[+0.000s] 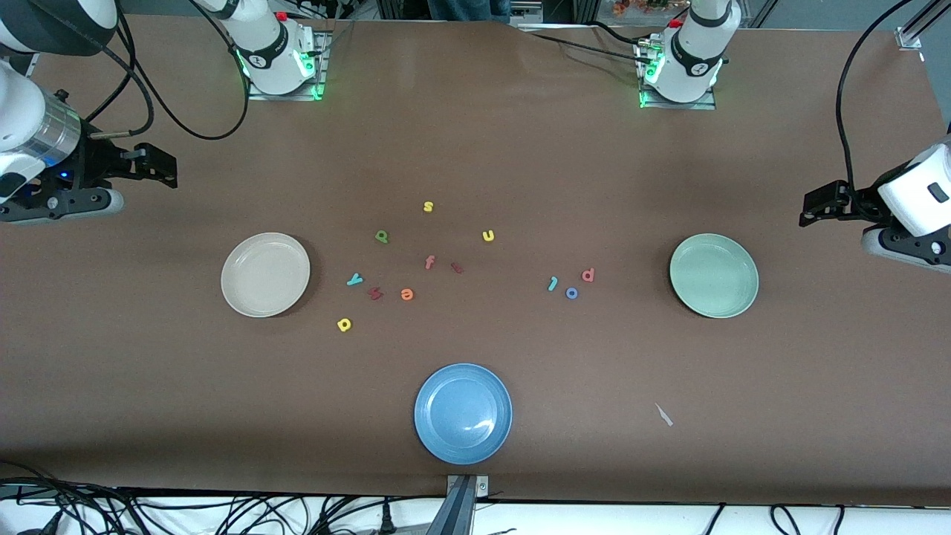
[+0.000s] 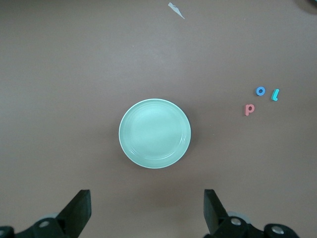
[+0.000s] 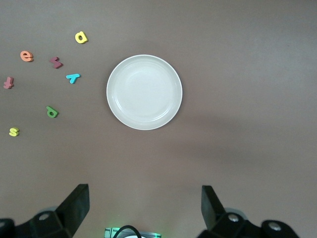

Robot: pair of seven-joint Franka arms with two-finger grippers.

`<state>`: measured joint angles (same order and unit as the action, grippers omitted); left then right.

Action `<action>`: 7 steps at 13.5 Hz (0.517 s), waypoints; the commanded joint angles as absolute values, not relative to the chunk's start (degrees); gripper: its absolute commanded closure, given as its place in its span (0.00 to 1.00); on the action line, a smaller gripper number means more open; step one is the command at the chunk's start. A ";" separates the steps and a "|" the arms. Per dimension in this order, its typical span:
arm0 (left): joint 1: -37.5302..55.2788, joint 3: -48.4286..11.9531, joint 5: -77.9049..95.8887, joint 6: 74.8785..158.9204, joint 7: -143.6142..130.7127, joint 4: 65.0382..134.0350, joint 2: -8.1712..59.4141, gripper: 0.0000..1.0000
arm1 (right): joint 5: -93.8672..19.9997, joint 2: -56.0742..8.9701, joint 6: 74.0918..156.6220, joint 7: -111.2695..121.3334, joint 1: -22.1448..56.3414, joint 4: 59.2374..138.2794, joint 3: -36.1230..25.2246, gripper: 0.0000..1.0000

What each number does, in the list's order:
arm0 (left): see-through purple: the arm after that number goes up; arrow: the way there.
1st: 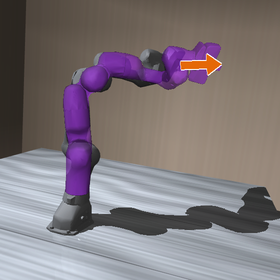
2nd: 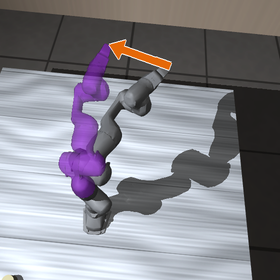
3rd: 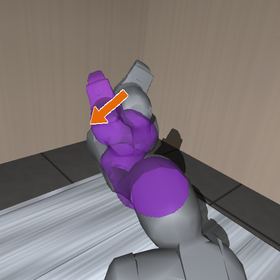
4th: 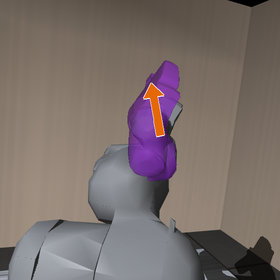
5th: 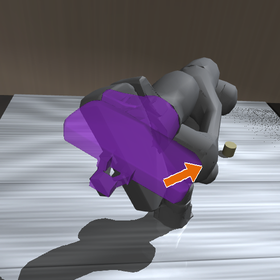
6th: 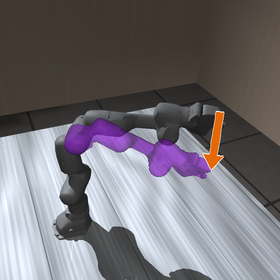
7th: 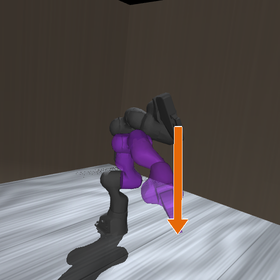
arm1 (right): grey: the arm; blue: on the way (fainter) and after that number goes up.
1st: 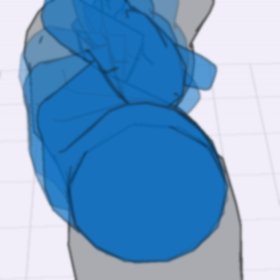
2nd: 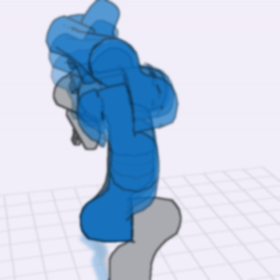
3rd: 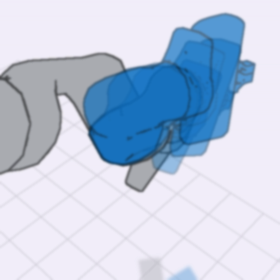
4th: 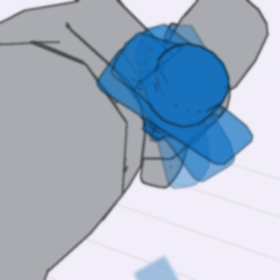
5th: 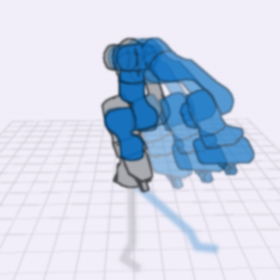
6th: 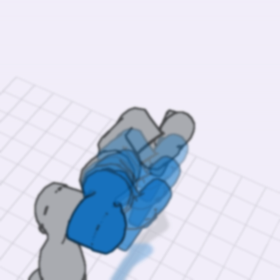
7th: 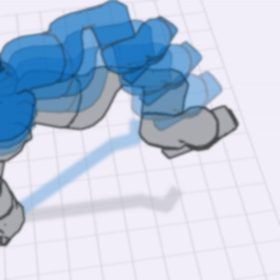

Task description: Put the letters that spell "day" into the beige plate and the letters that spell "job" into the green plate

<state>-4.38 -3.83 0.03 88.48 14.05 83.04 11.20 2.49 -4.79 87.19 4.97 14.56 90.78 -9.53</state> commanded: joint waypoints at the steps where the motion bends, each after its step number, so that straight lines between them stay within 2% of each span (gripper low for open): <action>1: -4.48 -3.69 -1.67 87.45 13.10 82.09 11.16 0.00 | 1.67 -4.83 87.36 5.62 14.33 90.62 -9.40 0.00; 7: -5.27 -3.52 -1.32 87.63 13.01 82.27 11.34 0.00 | 1.41 -4.83 87.19 5.63 14.15 90.62 -9.40 0.00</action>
